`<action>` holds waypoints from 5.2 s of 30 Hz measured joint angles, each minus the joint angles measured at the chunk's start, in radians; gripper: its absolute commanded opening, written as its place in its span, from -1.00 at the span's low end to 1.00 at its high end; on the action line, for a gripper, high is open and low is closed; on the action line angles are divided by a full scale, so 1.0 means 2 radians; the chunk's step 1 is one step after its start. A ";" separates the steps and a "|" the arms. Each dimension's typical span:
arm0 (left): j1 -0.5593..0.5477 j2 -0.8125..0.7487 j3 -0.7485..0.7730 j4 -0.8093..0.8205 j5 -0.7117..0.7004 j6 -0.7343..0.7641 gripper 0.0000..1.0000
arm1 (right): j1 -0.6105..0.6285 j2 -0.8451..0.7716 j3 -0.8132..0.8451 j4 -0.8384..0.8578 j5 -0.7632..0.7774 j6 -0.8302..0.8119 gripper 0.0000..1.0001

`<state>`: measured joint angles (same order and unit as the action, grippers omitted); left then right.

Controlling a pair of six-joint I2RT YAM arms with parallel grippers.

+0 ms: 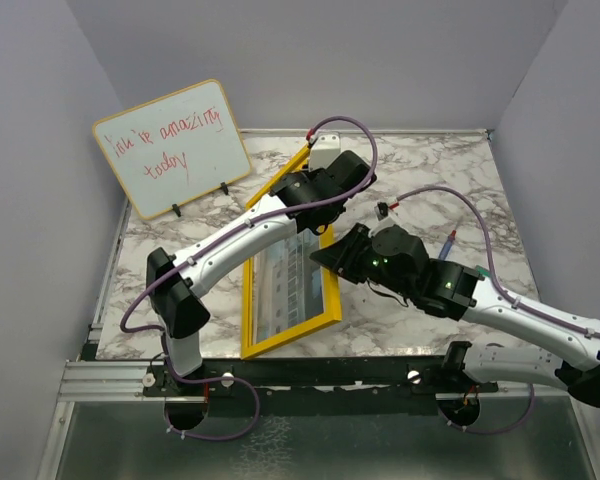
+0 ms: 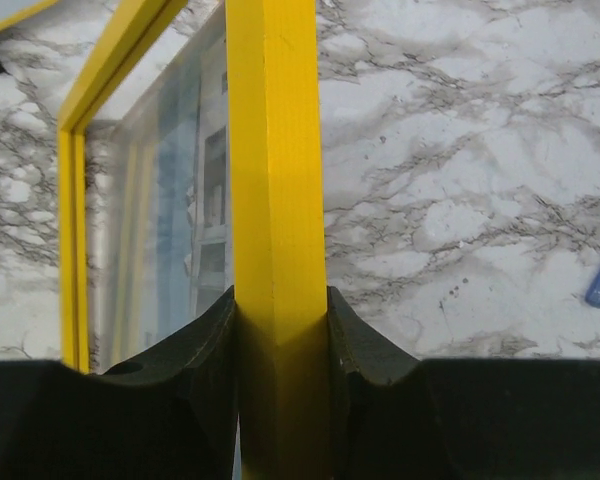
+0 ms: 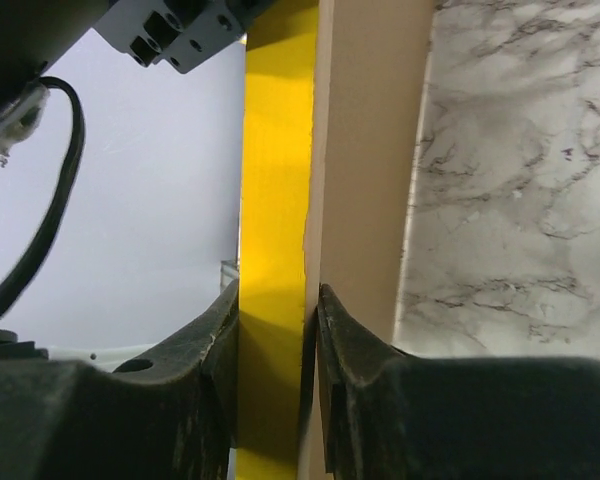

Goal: Take the photo out of the frame
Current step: Turn over the photo frame at the center of the board, then pick up the photo frame item from the photo frame.

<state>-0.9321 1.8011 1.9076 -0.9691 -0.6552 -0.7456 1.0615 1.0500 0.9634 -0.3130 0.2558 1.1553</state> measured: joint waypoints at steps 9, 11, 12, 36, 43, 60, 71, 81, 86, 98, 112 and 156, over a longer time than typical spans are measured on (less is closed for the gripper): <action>0.004 0.001 -0.010 0.017 0.037 -0.007 0.66 | 0.000 -0.077 -0.107 0.022 0.034 0.035 -0.99; 0.005 0.001 -0.010 0.020 0.038 -0.005 0.86 | 0.000 -0.083 -0.129 0.023 0.037 0.042 -0.99; 0.007 0.001 -0.010 0.021 0.038 -0.005 0.91 | 0.000 -0.083 -0.135 0.021 0.038 0.045 -0.99; 0.147 -0.332 -0.527 0.176 0.079 -0.026 0.98 | -0.151 -0.157 -0.349 0.163 -0.022 0.088 -0.99; 0.178 -0.396 -0.645 0.266 0.111 -0.041 0.98 | -0.157 -0.194 -0.412 0.197 -0.036 0.063 -0.99; 0.190 -0.323 -0.698 0.356 0.135 -0.050 0.98 | -0.162 -0.118 -0.419 0.200 -0.003 0.065 -0.10; 0.197 -0.336 -0.698 0.348 0.127 -0.043 0.98 | -0.163 -0.105 -0.390 0.113 0.007 0.062 0.22; 0.222 -0.337 -0.653 0.318 0.077 -0.022 0.98 | -0.163 -0.084 -0.310 -0.023 0.024 -0.001 0.35; 0.264 -0.284 -0.636 0.327 0.103 0.013 0.98 | -0.165 -0.033 -0.276 -0.045 0.027 -0.027 0.35; 0.287 -0.226 -0.653 0.415 0.250 0.039 0.98 | -0.191 0.075 -0.213 -0.036 0.021 -0.105 0.35; 0.287 -0.294 -0.771 0.588 0.363 -0.013 0.98 | -0.284 0.113 -0.208 0.041 -0.040 -0.163 0.34; 0.212 -0.447 -0.715 0.319 0.299 -0.068 0.98 | -0.303 0.138 -0.170 -0.026 0.003 -0.203 -0.98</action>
<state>-0.5083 0.9081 0.4782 -0.3321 -0.0582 -0.8806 0.4561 1.3251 0.6243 -0.3645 0.2611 0.7502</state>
